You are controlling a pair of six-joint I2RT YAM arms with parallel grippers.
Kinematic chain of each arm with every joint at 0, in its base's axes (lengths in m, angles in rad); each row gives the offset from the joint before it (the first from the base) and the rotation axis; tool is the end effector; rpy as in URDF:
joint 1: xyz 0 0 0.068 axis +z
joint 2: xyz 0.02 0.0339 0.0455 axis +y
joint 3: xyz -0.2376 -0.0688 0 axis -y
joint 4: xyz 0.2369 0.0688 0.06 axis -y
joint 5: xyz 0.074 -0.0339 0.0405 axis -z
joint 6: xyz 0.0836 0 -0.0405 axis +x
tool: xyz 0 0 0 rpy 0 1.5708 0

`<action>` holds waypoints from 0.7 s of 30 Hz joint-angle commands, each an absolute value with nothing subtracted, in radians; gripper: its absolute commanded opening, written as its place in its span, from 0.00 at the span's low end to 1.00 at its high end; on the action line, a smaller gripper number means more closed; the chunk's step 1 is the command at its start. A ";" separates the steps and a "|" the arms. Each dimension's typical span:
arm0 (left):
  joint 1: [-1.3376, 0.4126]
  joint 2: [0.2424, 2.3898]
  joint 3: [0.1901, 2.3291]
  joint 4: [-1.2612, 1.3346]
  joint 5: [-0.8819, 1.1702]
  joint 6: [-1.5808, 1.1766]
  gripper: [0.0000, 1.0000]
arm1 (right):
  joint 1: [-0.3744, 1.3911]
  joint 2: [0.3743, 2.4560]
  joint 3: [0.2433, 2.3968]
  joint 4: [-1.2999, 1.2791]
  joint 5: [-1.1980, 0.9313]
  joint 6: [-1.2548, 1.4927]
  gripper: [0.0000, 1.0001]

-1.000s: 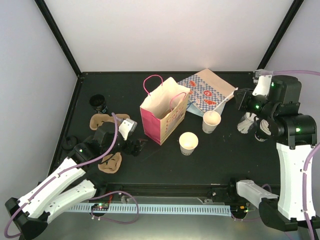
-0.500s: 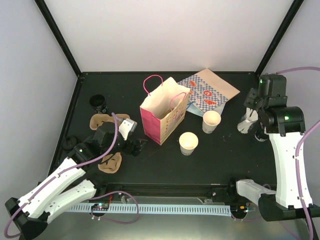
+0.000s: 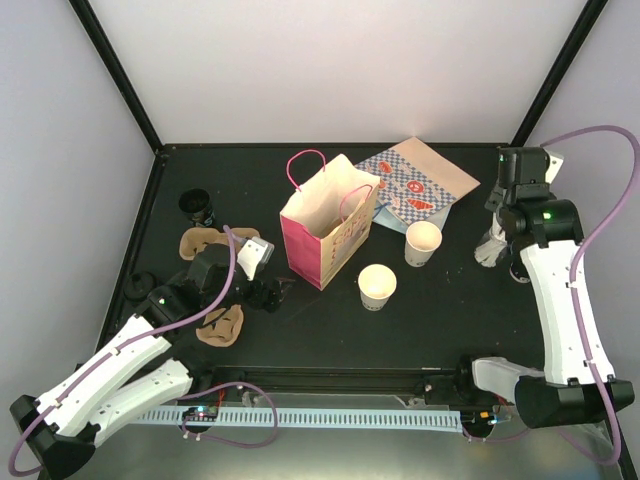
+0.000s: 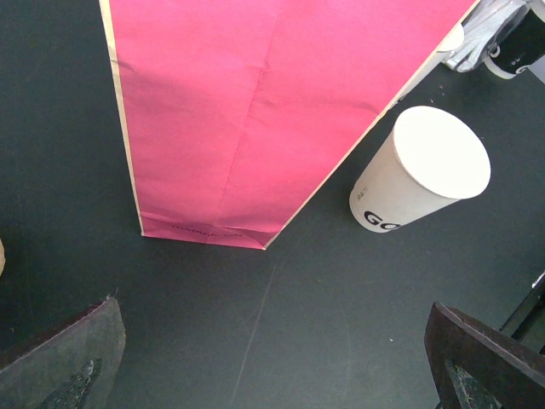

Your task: Pack the takeout coffee

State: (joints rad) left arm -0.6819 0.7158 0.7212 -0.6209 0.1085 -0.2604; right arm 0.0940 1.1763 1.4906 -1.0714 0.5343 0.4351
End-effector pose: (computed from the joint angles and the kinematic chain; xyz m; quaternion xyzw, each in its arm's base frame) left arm 0.1539 -0.1366 0.2400 0.2099 0.8619 -0.2513 0.3871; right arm 0.2444 -0.0197 0.3629 0.2533 0.8552 -0.1342 0.4318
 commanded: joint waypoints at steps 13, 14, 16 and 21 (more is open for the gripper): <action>-0.676 0.727 0.729 -0.624 0.102 -0.245 0.99 | 0.088 1.204 1.383 -1.047 0.579 0.559 0.65; -0.675 0.728 0.729 -0.623 0.102 -0.246 0.99 | 0.087 1.200 1.389 -1.046 0.568 0.549 0.68; -0.675 0.731 0.729 -0.624 0.100 -0.245 0.99 | 0.087 1.183 1.403 -1.049 0.541 0.525 0.71; -0.674 0.748 0.731 -0.624 0.094 -0.248 0.99 | 0.093 1.163 1.437 -1.075 0.319 0.410 0.79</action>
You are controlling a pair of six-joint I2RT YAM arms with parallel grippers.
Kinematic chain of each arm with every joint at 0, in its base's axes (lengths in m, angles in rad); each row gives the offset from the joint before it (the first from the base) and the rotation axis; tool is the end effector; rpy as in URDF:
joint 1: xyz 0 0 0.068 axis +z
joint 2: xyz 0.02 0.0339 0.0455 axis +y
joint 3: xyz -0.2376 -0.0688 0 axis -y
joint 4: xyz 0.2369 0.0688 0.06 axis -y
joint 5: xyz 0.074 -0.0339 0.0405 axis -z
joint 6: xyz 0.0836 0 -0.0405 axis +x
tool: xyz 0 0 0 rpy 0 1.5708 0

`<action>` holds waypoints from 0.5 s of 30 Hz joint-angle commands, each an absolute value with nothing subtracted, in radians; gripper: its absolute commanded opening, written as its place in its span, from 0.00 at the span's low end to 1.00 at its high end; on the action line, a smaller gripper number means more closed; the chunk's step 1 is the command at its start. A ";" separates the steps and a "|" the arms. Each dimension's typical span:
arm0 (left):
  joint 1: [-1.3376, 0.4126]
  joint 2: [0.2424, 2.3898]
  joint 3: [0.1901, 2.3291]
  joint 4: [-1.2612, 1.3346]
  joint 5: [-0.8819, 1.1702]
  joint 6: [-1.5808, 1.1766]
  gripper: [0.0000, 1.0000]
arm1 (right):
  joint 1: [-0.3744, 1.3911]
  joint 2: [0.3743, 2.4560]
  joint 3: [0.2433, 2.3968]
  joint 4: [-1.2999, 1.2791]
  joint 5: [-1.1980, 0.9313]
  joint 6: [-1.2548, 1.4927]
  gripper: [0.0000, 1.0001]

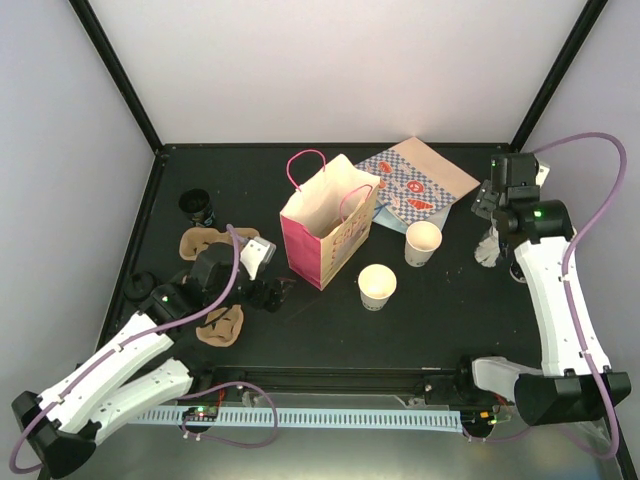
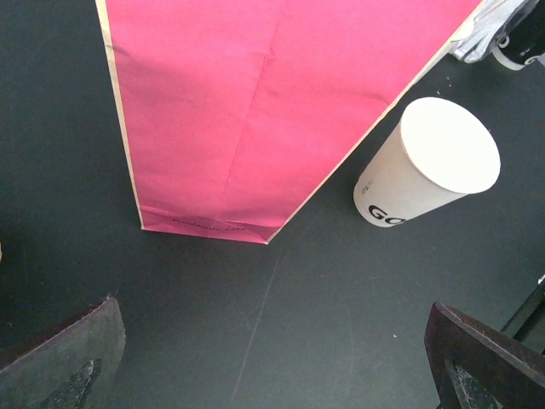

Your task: Pack the takeout coffee

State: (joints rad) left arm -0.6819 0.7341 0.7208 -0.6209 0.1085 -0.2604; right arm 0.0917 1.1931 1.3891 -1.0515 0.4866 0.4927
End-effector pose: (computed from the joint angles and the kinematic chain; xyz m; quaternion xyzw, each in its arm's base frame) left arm 0.1557 -0.1380 0.2364 0.2103 0.8662 -0.2477 0.3796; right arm 0.2526 -0.0160 0.3277 0.2637 0.8741 -0.1182 0.3904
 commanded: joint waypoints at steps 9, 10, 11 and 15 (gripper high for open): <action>-0.675 0.767 0.740 -0.641 0.053 -0.265 0.99 | 0.363 1.131 1.330 -1.071 0.319 0.510 0.83; -0.675 0.769 0.743 -0.646 0.045 -0.269 0.99 | 0.397 1.128 1.306 -1.052 0.342 0.547 0.83; -0.674 0.772 0.745 -0.648 0.035 -0.275 0.99 | 0.431 1.125 1.280 -1.028 0.354 0.578 0.83; -0.674 0.785 0.760 -0.667 -0.005 -0.323 0.99 | 0.570 1.116 1.177 -0.922 0.393 0.671 0.83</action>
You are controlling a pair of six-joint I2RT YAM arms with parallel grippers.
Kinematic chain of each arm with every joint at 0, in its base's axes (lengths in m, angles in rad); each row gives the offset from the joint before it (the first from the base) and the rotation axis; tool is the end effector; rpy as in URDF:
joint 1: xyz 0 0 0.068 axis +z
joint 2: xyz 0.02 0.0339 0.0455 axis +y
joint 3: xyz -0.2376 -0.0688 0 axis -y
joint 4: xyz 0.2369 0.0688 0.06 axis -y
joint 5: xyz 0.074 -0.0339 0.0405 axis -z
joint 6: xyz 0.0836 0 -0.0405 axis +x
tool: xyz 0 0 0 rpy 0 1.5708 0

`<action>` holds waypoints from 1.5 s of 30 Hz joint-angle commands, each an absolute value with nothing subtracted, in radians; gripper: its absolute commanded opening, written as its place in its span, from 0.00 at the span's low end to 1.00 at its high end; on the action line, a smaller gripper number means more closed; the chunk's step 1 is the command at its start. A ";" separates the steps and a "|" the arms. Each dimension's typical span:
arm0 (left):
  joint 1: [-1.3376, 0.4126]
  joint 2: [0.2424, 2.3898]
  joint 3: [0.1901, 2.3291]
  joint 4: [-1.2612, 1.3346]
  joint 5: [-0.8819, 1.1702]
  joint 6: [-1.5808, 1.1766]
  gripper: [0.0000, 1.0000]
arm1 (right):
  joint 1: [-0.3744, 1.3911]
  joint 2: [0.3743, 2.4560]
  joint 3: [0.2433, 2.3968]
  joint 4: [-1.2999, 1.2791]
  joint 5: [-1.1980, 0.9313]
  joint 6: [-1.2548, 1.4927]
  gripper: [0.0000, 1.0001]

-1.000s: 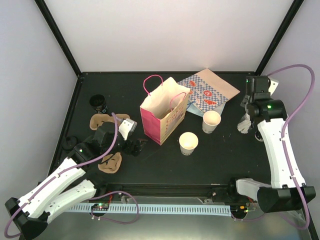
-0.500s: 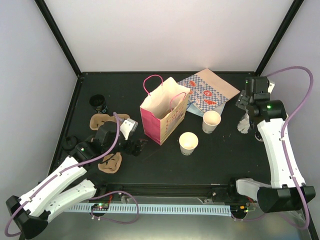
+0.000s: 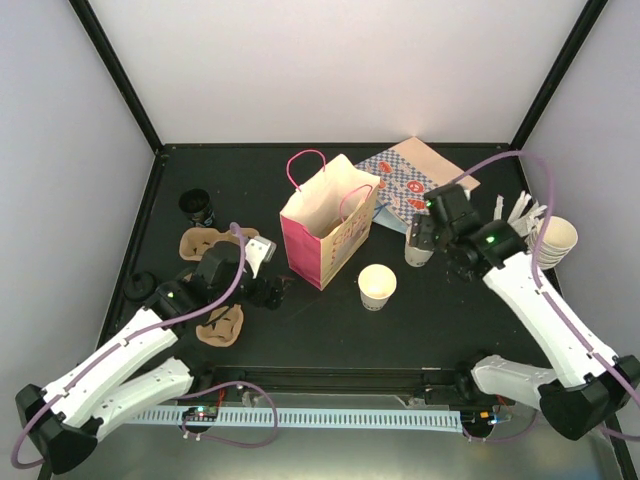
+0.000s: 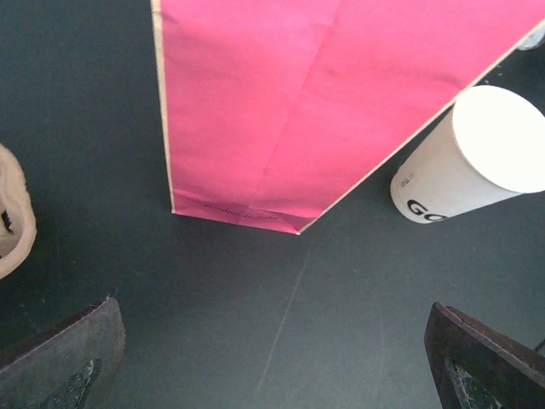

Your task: Pack the takeout coffee

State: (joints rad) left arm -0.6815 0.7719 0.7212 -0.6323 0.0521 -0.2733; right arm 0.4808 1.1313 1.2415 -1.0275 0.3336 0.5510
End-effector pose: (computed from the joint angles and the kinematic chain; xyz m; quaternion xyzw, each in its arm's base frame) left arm 0.1615 -0.1366 0.2277 0.1939 0.8818 -0.2182 0.3705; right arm 0.2261 0.0871 0.2927 0.0860 0.9315 0.0194 0.3529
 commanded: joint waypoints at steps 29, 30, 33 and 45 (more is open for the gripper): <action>-0.074 0.786 1.063 -1.101 -0.245 -0.513 0.99 | 0.764 0.862 0.853 -0.748 0.442 0.588 0.85; -0.045 0.779 1.063 -1.103 -0.248 -0.519 0.99 | 0.764 0.859 0.846 -0.745 0.436 0.585 0.85; 0.063 0.802 1.063 -1.115 -0.252 -0.538 0.99 | 0.762 0.863 0.841 -0.747 0.410 0.572 0.85; 0.459 0.867 1.019 -1.052 -0.077 -0.456 0.99 | 0.762 0.863 0.888 -0.845 0.327 0.550 0.85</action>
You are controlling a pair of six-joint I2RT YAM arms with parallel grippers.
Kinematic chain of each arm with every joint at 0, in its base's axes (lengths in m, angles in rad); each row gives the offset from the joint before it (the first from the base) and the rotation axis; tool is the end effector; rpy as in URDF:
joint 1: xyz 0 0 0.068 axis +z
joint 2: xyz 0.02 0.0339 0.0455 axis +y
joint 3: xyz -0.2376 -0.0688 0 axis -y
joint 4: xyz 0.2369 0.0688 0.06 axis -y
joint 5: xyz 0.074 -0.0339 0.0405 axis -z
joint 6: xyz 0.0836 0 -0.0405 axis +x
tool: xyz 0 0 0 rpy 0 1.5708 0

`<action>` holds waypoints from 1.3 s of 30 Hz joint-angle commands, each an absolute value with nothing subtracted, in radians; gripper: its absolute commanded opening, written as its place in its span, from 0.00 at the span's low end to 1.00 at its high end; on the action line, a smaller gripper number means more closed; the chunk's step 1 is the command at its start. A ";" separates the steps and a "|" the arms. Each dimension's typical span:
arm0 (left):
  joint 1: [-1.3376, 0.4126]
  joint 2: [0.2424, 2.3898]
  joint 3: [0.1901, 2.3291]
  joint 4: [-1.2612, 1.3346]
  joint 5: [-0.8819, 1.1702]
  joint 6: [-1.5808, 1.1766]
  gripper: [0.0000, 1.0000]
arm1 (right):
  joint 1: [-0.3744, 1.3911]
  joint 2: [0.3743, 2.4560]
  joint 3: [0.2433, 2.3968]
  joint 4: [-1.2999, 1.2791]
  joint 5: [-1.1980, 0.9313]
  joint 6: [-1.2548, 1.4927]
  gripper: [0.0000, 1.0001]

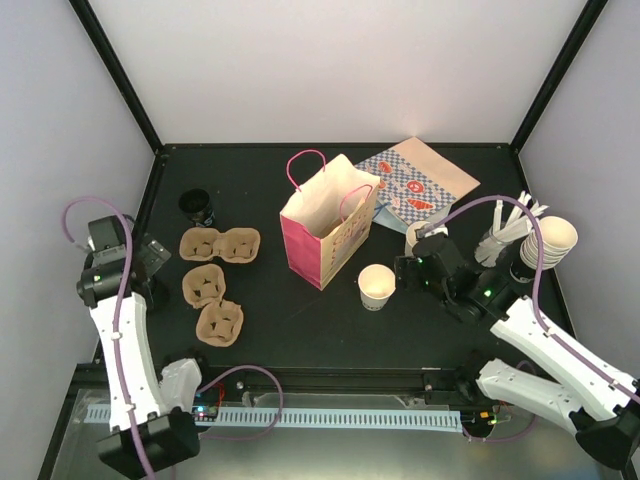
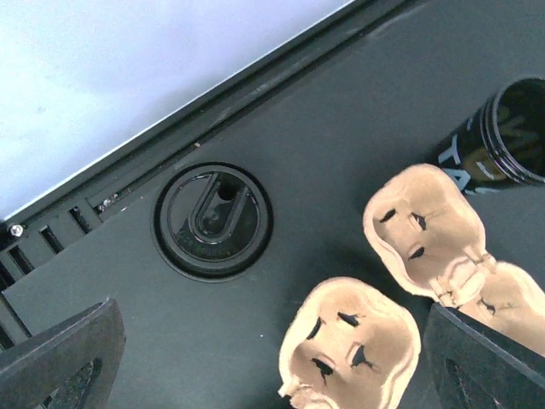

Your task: Pack the takeout coffee

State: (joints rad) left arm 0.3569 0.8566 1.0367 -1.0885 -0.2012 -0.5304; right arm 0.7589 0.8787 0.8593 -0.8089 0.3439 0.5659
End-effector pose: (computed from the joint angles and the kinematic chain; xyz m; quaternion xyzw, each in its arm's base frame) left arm 0.1652 0.0794 0.2716 -0.4334 0.8358 0.0666 0.3305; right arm 0.1715 0.1238 0.2393 -0.0267 0.9198 0.0941 0.3799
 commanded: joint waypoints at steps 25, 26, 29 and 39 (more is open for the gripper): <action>0.549 1.210 1.032 -0.975 -0.231 -0.554 0.99 | 0.762 0.964 0.945 -0.891 0.293 0.544 0.86; 0.553 1.221 1.025 -0.954 -0.201 -0.539 0.99 | 0.762 0.962 0.943 -0.891 0.294 0.544 0.86; 0.555 1.272 1.017 -0.930 -0.127 -0.511 0.99 | 0.762 0.959 0.932 -0.885 0.307 0.542 0.86; 0.558 1.361 1.023 -0.959 -0.188 -0.558 0.99 | 0.762 0.968 0.933 -0.874 0.316 0.537 0.86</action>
State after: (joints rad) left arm 0.5499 1.3693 1.0161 -0.9504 -0.1574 -0.5323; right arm 0.7589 0.9680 0.9169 -0.8837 0.2970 0.5400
